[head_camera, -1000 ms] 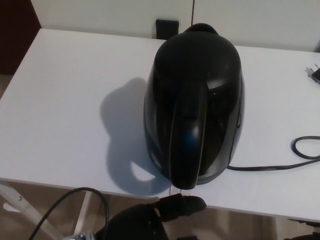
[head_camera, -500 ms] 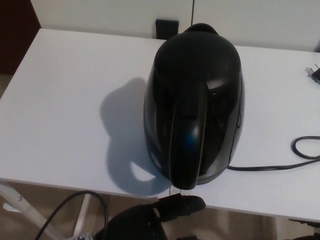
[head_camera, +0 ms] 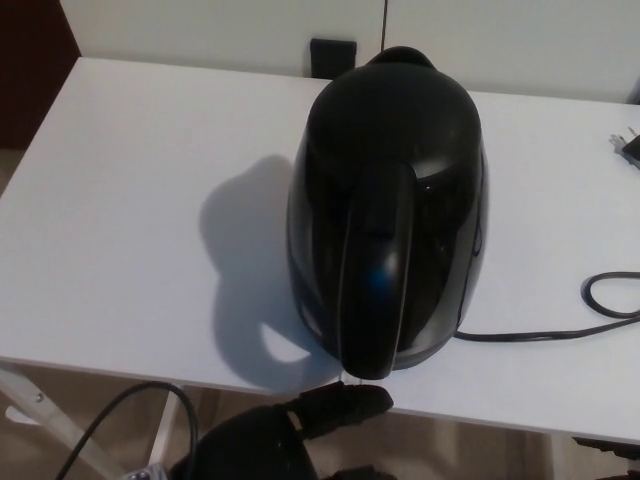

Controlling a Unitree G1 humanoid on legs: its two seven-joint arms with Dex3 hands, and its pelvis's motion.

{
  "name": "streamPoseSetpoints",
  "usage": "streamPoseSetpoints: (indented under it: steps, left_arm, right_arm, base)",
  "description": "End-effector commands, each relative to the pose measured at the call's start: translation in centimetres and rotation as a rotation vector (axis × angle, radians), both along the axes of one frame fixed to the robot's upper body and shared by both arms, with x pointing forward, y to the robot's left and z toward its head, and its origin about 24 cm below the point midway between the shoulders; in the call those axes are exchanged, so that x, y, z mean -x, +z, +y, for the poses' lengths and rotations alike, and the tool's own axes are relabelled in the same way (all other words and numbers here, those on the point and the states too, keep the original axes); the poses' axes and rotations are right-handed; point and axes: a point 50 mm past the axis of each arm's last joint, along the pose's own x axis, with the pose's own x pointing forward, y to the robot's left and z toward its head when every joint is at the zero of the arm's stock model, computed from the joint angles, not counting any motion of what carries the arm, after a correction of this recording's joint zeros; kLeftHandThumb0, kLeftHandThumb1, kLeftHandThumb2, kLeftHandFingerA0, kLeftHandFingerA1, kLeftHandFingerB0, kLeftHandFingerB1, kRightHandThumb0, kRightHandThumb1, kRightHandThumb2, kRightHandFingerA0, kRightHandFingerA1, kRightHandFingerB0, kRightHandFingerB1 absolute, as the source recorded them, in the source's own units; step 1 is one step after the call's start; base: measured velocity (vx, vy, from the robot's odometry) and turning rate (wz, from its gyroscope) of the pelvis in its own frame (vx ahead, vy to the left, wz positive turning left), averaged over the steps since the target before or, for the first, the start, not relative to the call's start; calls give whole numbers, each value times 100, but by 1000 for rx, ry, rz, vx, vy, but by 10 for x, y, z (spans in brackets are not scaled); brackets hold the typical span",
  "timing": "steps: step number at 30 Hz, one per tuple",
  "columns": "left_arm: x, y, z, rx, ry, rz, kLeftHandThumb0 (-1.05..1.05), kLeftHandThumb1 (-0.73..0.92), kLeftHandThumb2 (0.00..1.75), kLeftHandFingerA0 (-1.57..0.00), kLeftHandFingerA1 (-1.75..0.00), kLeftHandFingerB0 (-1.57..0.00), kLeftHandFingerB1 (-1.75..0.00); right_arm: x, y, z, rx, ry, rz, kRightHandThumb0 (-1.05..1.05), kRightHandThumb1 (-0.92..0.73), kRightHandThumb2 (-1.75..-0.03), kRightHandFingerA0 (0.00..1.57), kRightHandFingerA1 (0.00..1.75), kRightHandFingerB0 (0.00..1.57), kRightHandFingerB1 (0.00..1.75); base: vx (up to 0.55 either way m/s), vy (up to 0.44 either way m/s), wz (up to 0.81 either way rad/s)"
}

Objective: The robot walk towards a table in front and click the button on the base of the boilling pot using its left middle finger

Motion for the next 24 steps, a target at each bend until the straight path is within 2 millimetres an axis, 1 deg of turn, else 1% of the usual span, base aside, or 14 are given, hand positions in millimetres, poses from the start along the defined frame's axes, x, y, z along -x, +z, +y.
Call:
streamPoseSetpoints:
  steps: [1,8,9,10,12,13,14,18,19,20,21,22,24]
  left_arm:
    - [-2,-1,5,-28,18,-31,-85,84,66,-34,-32,-29,-31]
    - [-4,2,4,-35,25,-35,-85,83,66,-35,-32,-29,-31]
    - [-5,2,4,-23,30,-35,-87,69,107,-34,-49,-16,-40]
    - [-6,3,5,-24,31,-37,-85,83,66,-36,-32,-31,-32]
    - [-6,3,5,-26,32,-38,-85,83,66,-36,-32,-31,-32]
    - [-6,2,5,-16,37,-44,-86,66,106,-36,-49,-16,-40]
    - [-7,2,5,-11,35,-45,-86,66,106,-37,-49,-17,-40]
    - [-7,2,5,-10,35,-46,-86,66,106,-37,-49,-17,-40]
    - [-7,1,5,-28,32,-49,-85,82,66,-36,-32,-31,-31]
    - [-8,0,5,-28,32,-42,-87,68,107,-34,-49,-16,-40]
    - [-8,-1,5,-24,33,-39,-87,68,107,-34,-49,-16,-40]
    - [-8,-1,5,-36,36,-37,-85,82,66,-35,-32,-31,-32]
    - [-8,-1,5,-38,37,-37,-85,82,66,-35,-32,-31,-32]
  right_arm:
    - [2,0,-2,5,0,7,-28,-59,-57,57,43,39,36]
    - [2,0,-3,-1,0,7,-29,-59,-58,57,43,39,37]
    - [1,0,-3,4,1,7,-29,-58,-57,59,43,40,37]
    - [1,1,-3,7,3,6,-29,-58,-57,59,43,41,37]
    - [1,1,-3,8,3,6,-29,-58,-57,59,43,41,37]
    - [1,1,-3,0,-2,5,-29,-57,-57,58,43,40,37]
    - [1,1,-3,-9,-6,4,-37,-47,-71,53,53,36,46]
    - [1,1,-3,-10,-6,4,-37,-47,-71,53,53,36,46]
    - [-1,2,-3,1,9,8,-30,-57,-57,57,43,41,37]
    - [-1,2,-3,-3,11,8,-29,-57,-57,56,44,40,37]
    - [-1,2,-3,-7,10,7,-29,-57,-57,56,44,40,37]
    - [-1,2,-3,-6,6,5,-29,-57,-57,58,44,42,38]
    - [-1,2,-3,-6,6,5,-29,-57,-57,58,44,42,38]
  base:
    - [0,0,0]
    - [0,0,0]
    - [0,0,0]
    - [0,0,0]
    - [0,0,0]
    - [0,0,0]
    - [0,0,0]
    - [0,0,0]
    - [0,0,0]
    - [0,0,0]
    - [0,0,0]
    - [0,0,0]
    - [0,0,0]
